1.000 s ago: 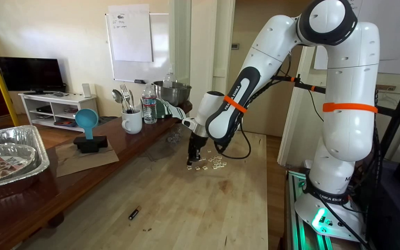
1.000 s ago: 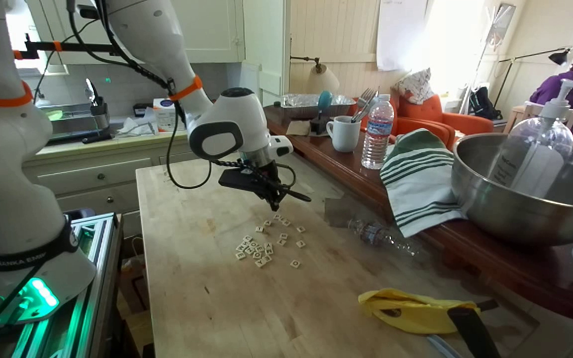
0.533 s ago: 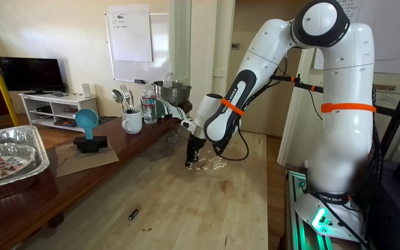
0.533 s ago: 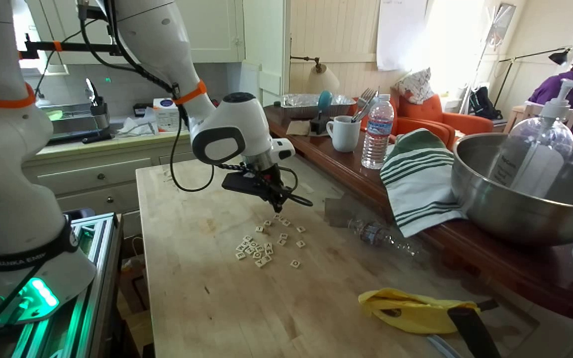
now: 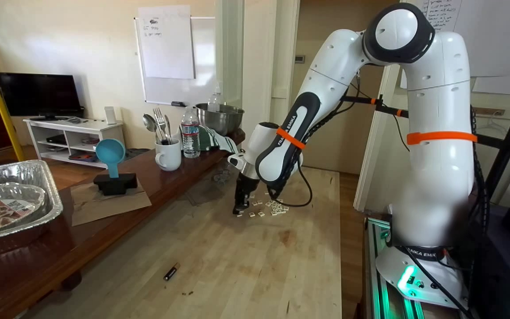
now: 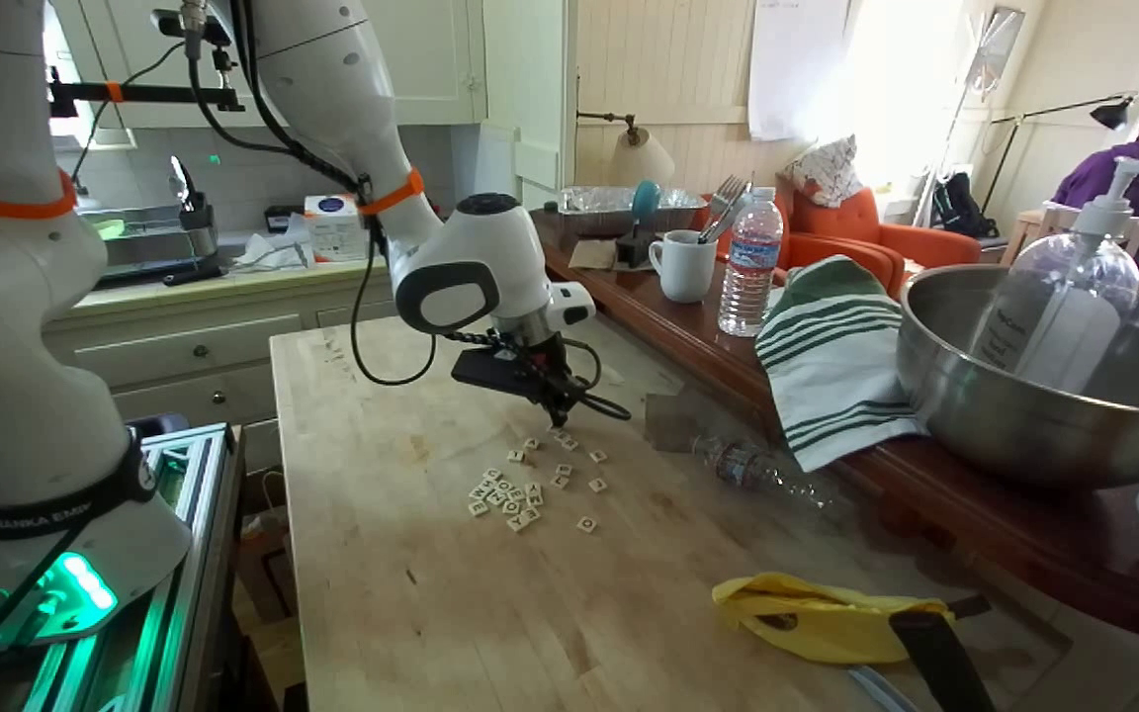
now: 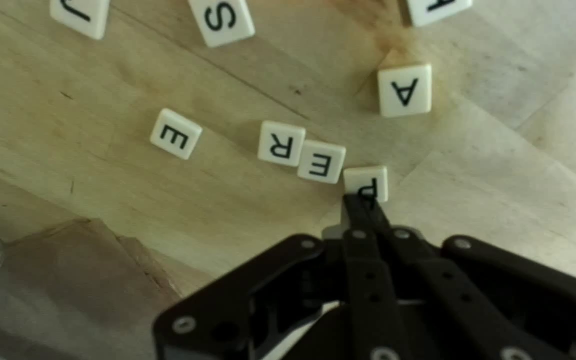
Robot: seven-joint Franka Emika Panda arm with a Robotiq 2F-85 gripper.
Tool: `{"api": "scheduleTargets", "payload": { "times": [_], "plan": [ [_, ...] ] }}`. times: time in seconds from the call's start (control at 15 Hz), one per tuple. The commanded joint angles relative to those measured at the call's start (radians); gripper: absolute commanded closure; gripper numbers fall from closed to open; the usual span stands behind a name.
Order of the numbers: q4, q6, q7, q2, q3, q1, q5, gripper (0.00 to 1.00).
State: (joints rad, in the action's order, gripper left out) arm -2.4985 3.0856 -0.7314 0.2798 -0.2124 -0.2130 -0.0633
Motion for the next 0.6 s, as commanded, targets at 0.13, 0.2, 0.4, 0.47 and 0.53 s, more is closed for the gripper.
{"api": "scheduleTargets", "payload": {
  "times": [0.13,0.2,0.4,0.47,0.53],
  "plan": [
    [0.002,-0.07,-0.017,0.022,-0.108,-0.061,-0.038,1.0],
    [-0.004,-0.081,-0.011,0.017,-0.113,-0.061,-0.035,1.0],
    [-0.021,-0.13,0.031,-0.01,-0.099,-0.044,-0.01,1.0],
    [-0.026,-0.145,0.027,-0.02,-0.097,-0.04,-0.014,1.0],
    [-0.031,-0.156,0.025,-0.028,-0.094,-0.036,-0.018,1.0]
  ]
}}
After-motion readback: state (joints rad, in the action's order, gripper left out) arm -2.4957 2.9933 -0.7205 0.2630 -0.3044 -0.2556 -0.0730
